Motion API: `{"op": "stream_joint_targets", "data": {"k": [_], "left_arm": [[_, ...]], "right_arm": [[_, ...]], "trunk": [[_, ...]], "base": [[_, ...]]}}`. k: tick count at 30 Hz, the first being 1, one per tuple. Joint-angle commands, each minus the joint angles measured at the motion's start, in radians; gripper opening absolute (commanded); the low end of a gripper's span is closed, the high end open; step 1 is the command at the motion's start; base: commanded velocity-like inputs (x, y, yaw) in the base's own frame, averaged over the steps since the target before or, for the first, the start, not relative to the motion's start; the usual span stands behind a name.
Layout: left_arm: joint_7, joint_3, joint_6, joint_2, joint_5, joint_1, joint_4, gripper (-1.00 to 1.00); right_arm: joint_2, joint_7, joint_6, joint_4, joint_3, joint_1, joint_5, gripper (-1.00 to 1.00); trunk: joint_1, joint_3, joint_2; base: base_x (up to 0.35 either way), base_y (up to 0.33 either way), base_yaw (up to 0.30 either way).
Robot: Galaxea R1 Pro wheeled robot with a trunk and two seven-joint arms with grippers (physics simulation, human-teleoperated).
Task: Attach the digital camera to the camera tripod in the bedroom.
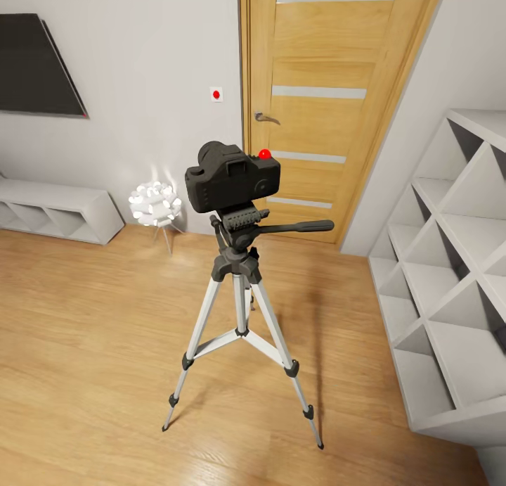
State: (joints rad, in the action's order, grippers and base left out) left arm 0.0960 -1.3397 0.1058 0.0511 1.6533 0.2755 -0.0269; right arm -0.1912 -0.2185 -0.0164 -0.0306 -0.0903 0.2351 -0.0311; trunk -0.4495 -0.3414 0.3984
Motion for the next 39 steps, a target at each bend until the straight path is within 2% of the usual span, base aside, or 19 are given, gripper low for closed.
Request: {"op": "stream_joint_targets", "data": {"k": [1,13,18,20,26,31,39], "left_arm": [[0.005,-0.009,0.005,0.001,0.008,0.001,-0.003,1.00],[0.000,-0.010,0.014,0.001,0.004,0.001,-0.005,1.00],[-0.003,-0.011,0.015,0.000,0.003,0.001,-0.005,1.00],[-0.003,-0.012,0.015,0.000,0.002,0.001,-0.005,1.00],[-0.004,-0.012,0.011,0.000,0.002,0.001,-0.005,1.00],[-0.004,-0.012,0.001,-0.001,0.002,0.001,-0.005,1.00],[-0.004,-0.012,-0.005,-0.004,0.002,0.001,-0.005,1.00]], "right_arm": [[0.001,0.004,-0.004,-0.003,-0.008,-0.001,-0.006,1.00],[0.007,0.034,-0.018,-0.003,-0.007,-0.009,-0.029,1.00],[0.008,0.037,-0.020,-0.003,-0.007,-0.009,-0.082,1.00],[0.009,0.045,-0.019,-0.003,-0.007,-0.009,-0.131,1.00],[0.027,0.106,-0.022,-0.003,-0.006,-0.010,-0.216,1.00],[0.045,0.160,-0.026,-0.003,-0.007,-0.010,-0.245,1.00],[0.060,0.182,-0.059,-0.003,-0.010,-0.010,-0.249,1.00]], "trunk": [[0.000,-0.001,0.002],[0.000,-0.001,0.002],[0.000,-0.001,0.002],[0.000,-0.001,0.002],[0.000,-0.001,0.002],[0.000,0.000,0.002],[0.000,0.009,0.002]], "base": [[0.000,0.000,0.000],[0.000,0.000,0.000],[0.000,0.000,0.000],[0.000,0.000,0.000],[0.000,0.000,0.000],[0.000,0.000,-0.002],[0.000,0.000,-0.028]]}}
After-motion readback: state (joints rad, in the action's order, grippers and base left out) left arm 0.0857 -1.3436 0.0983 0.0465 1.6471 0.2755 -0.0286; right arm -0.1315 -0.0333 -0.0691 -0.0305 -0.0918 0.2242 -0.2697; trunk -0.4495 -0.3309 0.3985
